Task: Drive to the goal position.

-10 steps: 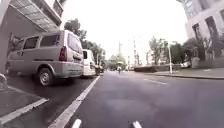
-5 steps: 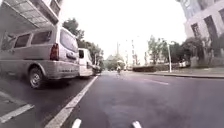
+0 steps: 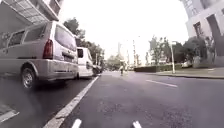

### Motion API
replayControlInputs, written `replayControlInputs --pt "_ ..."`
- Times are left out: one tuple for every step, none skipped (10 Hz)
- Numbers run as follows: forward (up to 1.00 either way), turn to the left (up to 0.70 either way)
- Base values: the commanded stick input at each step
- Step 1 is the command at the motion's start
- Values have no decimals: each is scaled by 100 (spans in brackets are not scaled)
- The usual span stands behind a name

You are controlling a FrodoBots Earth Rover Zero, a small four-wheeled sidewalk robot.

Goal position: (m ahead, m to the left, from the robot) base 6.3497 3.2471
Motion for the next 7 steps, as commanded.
replayControlInputs --pt "70 0" --pt "70 0" --pt "70 0" --pt "70 0" --pt "70 0" --pt "70 0" --pt "70 0"
